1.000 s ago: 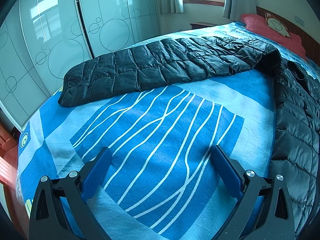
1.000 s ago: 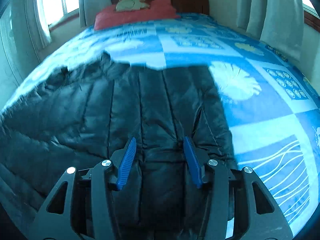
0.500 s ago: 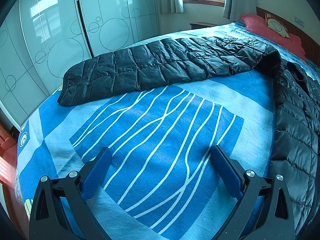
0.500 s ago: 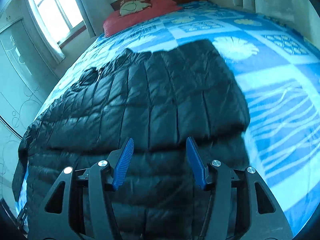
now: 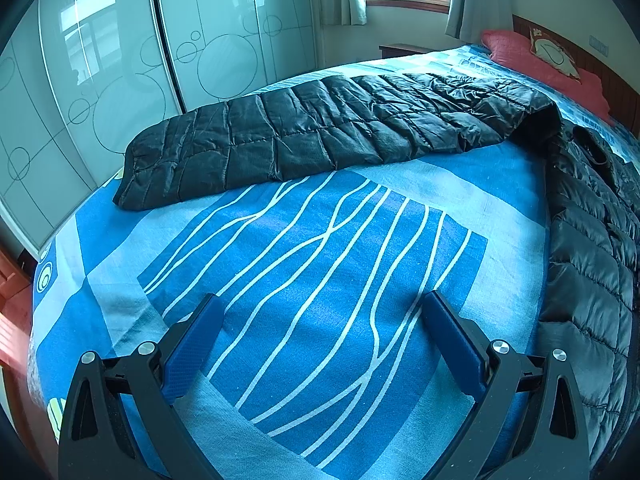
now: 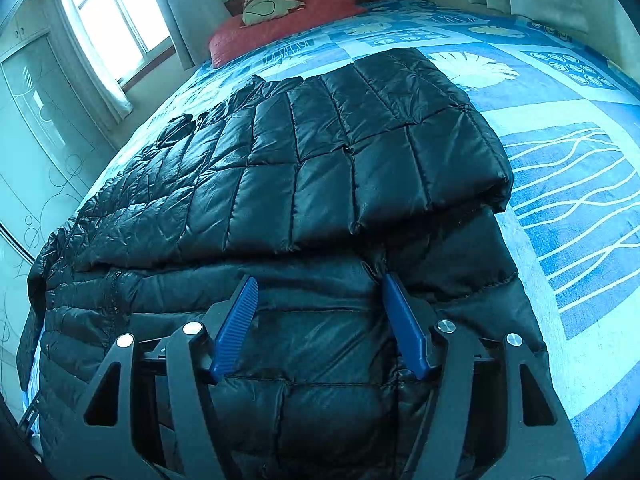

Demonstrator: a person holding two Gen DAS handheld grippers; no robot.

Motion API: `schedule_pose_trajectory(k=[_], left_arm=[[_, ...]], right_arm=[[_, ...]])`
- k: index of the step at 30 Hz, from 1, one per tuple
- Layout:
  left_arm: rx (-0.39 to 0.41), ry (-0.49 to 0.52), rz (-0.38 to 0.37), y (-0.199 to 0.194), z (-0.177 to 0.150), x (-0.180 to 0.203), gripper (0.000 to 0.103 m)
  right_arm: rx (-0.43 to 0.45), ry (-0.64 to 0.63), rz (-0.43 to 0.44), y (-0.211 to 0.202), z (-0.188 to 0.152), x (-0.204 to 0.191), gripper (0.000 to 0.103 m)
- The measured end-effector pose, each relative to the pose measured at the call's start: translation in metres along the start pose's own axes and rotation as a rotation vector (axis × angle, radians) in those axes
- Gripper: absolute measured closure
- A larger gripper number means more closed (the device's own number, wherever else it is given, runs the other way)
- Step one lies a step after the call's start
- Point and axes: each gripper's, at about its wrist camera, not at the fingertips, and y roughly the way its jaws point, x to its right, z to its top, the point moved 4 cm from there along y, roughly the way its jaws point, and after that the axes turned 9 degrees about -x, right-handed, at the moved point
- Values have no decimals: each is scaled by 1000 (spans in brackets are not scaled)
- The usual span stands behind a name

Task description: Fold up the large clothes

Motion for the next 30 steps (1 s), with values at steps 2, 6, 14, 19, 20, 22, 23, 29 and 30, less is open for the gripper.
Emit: schedule_pose_trajectory(k=[2,6,14,19,20,22,23,29,30], left_arm=[[-5,-1,-4,0,1,0,4],[-15,-3,-15,1,2,-2,4],[-28,-7,-32,1,5,-7,4],[-28,-10,-38,2,4,-8,4],[-30,-12,-42,1,4,-9,4],[-42,-20,-59,1,6,-12,4],[-50,-27,-72,1,7,-14,4],[-57,-97,-156,2,17,-30,4],[-56,-112,-176,3,20,-35,4]], right_arm=[[1,-2,-1,0,0,0,39],[2,1,4,0,0,1,39],[10,6,16,-2,-2,3,38],[9,6,16,-2,-1,3,38],[9,5,16,-2,-1,3,38],[10,6,17,-2,-1,2,38],[10,6,18,-2,-1,2,38],[12,6,20,-3,-2,3,38],[12,6,19,-3,-2,3,38]])
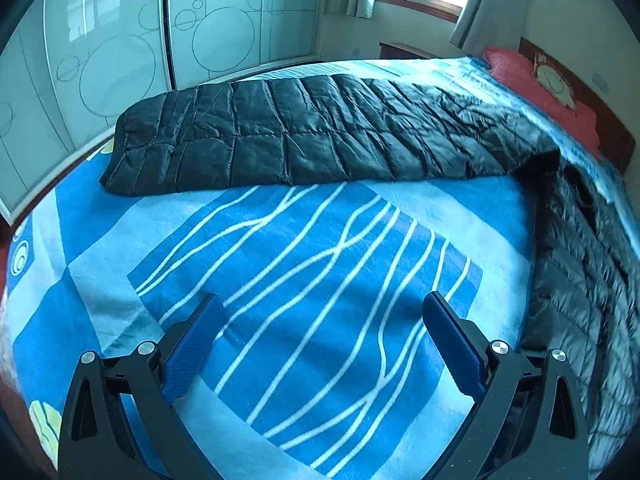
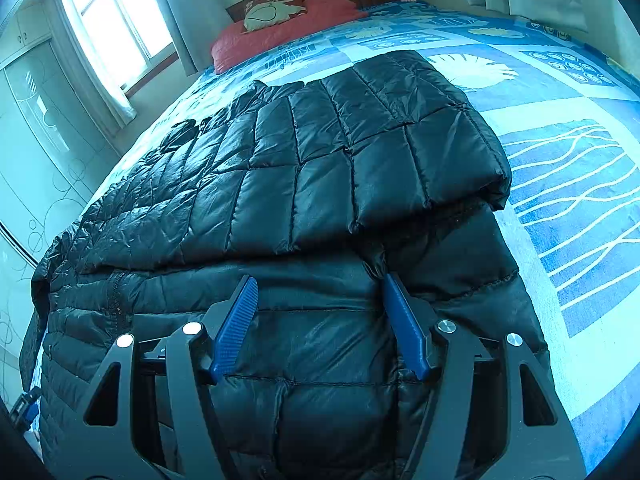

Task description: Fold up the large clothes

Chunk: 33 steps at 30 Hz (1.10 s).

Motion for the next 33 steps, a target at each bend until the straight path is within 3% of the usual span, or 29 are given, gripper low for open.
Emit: schedule_pose_trajectory(k=[7,10,14,16,19,25,26,27,28,31,33], left_arm=[[23,-100,-187,-4,20,-38,4],[43,-206,-241,-2,33,-65,5],[82,-339,-411,1,52,-97,5],[106,-393,-452,2,62,-113,5],[136,-429,-455,3,74,-125,5],[149,-400,-403,1,84,-122,7],[158,-418,-391,1,83,-123,12],[166,-457,-350,0,81,-129,33],[166,-487,-333,3,80,-132,47],[179,-591,-370,6,76,-150,64],[172,-600,-351,7,77,-155,75]], right_arm=[[0,0,0,0,0,0,38],[1,0,1,0,0,0,38],[1,-1,-1,-1,0,0,38],[2,-1,-2,-1,0,0,38],[2,-1,-2,0,0,0,38],[2,-1,-1,0,0,0,38],[2,-1,-1,0,0,0,38],[2,-1,-2,0,0,-1,38],[2,-2,-3,0,0,-1,38],[2,-2,-2,0,0,-1,38],[3,-1,-2,0,-1,-1,38]])
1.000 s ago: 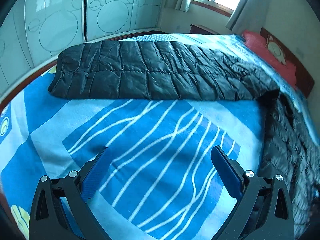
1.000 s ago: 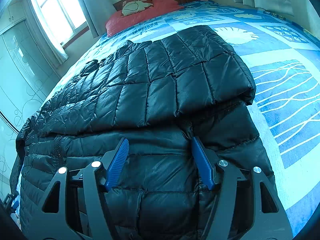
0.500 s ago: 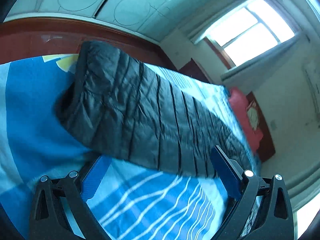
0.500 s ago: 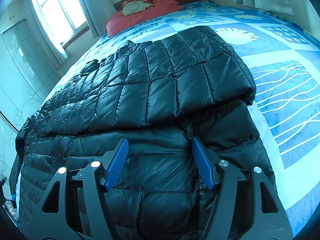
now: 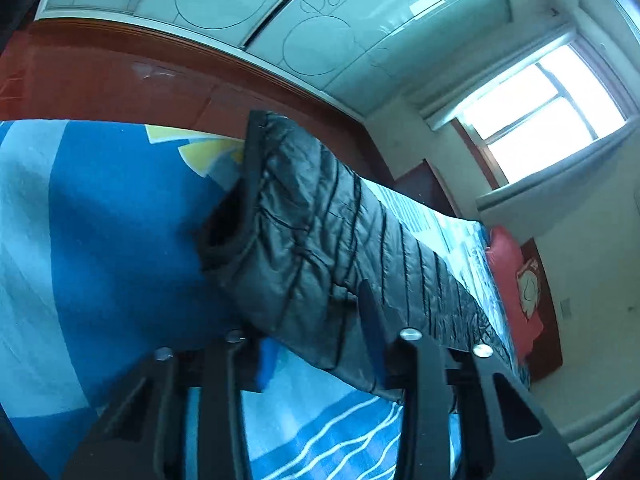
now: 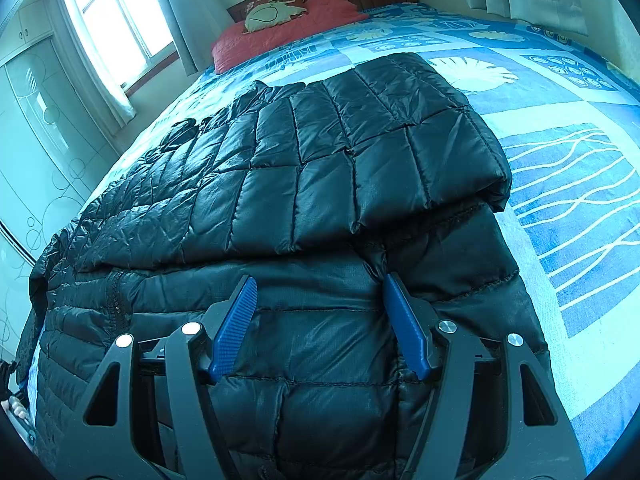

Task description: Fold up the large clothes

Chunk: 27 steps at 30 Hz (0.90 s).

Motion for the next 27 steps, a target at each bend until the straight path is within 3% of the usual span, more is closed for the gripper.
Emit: schedule_pose_trajectory(k=[3,6,9,13,20,27], left_arm=[[7,9,39,4,8,-3,92],[24,44,95,-1,13,5,97],[98,181,147,-16,8,40,98],[155,400,140,-28,-14,108,98],[109,703,61,-3,-93,227,98],[3,969,24,36,-205,315,98]], right_arm=[[0,-1,-1,0,0,0,38],[1,0,-1,0,0,0,38],[1,-2,-3,0,0,0,38],[3,1,3,0,1,0,38],[9,8,15,-2,1,2,38],[16,18,35,-2,3,7,38]])
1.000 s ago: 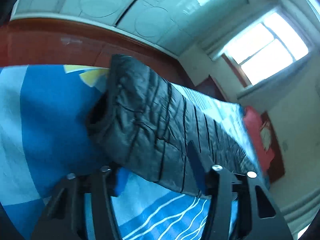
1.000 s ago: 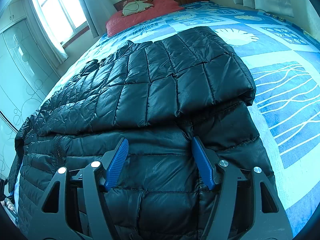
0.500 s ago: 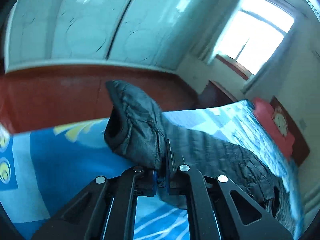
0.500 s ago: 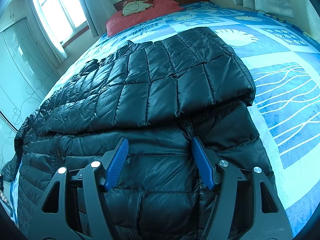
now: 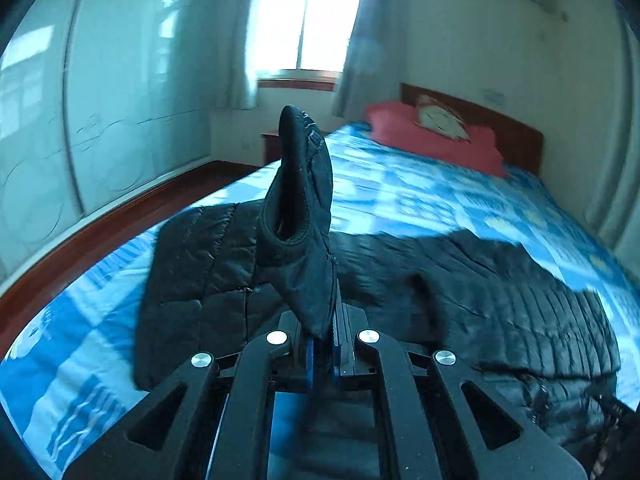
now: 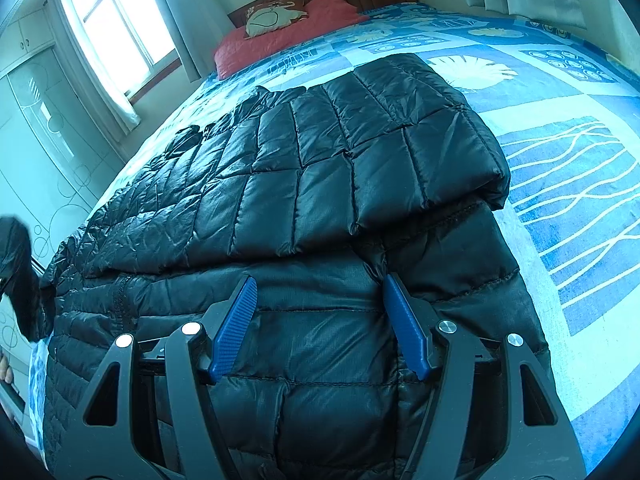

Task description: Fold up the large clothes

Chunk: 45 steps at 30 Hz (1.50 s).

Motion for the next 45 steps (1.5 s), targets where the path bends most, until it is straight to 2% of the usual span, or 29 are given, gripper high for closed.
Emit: schedule_pose_trajectory(k=[4,7,13,18,21,22,23,25,30,34,36,40,43,45], left_arm=[[-37,112,-49,16,-7,67,98],[-100,200,-73,33,-22,117,98],[-204,294,-94,52,-55,169,98],[-263,319,-85,69,-71,189,95],[-270,345,-79,76,-76,196,83],[-271,353,-91,74,-78,197,70],[-271,357,-107,73,-78,201,50],[-255,355,-142,65,-79,203,33],[-238,364,-182,38,-79,197,32],[-202,332,-198,10,-74,160,32],[-182,310,-184,1,-70,138,32],[-151,258,-102,-5,-62,84,32],[-147,210,-45,-4,-57,49,32],[-156,173,-31,-2,-56,29,32]], right_arm=[[3,2,6,-3,1,6,38],[5,4,11,-3,-1,3,38],[7,4,13,-3,-2,4,37],[7,5,18,-4,-2,4,37],[8,5,20,-4,-3,3,37],[8,5,20,-4,-3,3,37],[8,4,19,-5,-3,3,37],[8,4,18,-5,-3,3,37],[7,15,25,-7,-3,3,37],[12,66,41,-22,1,-6,37],[17,37,102,-31,5,-33,37],[-21,-59,142,-21,20,-95,37],[-81,-100,170,9,31,-136,37],[-120,-113,139,35,33,-155,37]])
